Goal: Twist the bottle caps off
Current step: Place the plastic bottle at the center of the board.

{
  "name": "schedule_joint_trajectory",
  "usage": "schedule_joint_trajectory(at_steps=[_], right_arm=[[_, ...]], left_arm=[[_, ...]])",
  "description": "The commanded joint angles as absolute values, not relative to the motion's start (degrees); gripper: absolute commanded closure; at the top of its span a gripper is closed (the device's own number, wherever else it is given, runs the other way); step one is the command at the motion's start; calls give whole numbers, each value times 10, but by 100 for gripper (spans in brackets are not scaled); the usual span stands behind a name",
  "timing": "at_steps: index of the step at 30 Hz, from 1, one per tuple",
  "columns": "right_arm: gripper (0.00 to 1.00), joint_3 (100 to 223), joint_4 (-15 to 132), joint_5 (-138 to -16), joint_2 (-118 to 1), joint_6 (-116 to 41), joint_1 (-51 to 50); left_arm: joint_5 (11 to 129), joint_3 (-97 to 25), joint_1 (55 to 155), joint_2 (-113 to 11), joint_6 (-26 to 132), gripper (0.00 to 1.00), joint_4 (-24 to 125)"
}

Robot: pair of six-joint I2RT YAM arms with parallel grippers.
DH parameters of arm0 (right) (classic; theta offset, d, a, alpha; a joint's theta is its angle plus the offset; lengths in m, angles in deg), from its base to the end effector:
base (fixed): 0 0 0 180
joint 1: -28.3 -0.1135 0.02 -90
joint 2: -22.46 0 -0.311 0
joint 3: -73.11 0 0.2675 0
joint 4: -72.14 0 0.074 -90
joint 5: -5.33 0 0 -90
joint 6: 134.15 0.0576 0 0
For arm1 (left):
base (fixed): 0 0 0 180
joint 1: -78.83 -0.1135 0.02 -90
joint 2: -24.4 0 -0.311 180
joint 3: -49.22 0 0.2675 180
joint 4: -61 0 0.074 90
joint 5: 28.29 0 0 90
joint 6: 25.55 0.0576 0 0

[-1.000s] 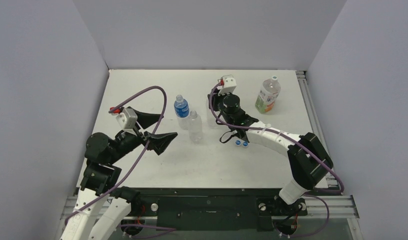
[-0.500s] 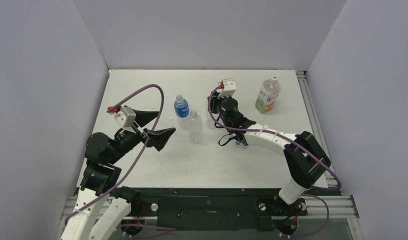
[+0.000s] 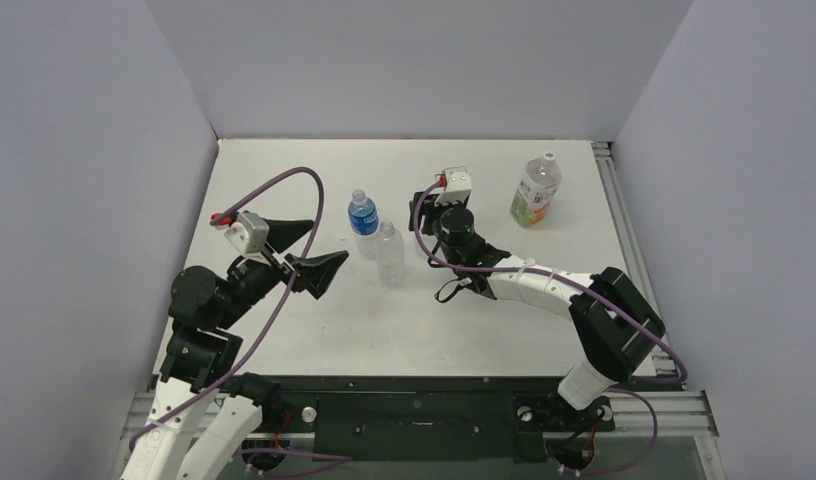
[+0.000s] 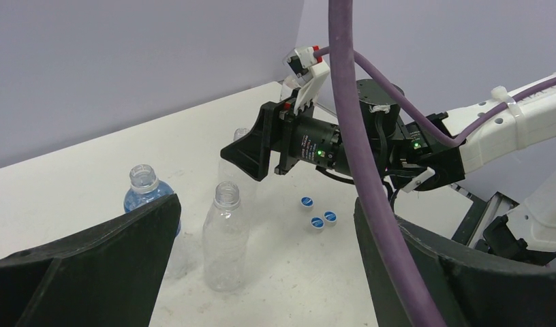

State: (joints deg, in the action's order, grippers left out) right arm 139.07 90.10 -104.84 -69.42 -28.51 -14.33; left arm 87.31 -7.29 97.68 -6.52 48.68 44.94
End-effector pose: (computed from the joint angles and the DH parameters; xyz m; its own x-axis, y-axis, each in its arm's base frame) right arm 0.3060 0.2547 0.2897 -0.2018 0.1582 -0.9666 -0.3428 0.9130 0.2210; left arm 0.1043 -0.0619 0.4097 -0.0380 -0.2460 -0.9685 0.7111 0.6743 -0.1992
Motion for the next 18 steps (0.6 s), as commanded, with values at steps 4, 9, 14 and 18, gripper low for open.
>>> schedule_joint_trajectory(at_steps=[4,9,14,18], right_arm=[[29,1389,895,-1063,-659,-287,-147],[22,1397,874,-1061,-640,-284,-145],[18,1405,854,-1053,-625,-286,-140],[17,1415,828,-1044,-606,-291,-133]], left_arm=[[863,-98,975,-61,490,4,468],[865,-98,975,-62,485,3,471],[869,-98,975,-63,482,3,472],[869,-99,975,-64,481,4,472]])
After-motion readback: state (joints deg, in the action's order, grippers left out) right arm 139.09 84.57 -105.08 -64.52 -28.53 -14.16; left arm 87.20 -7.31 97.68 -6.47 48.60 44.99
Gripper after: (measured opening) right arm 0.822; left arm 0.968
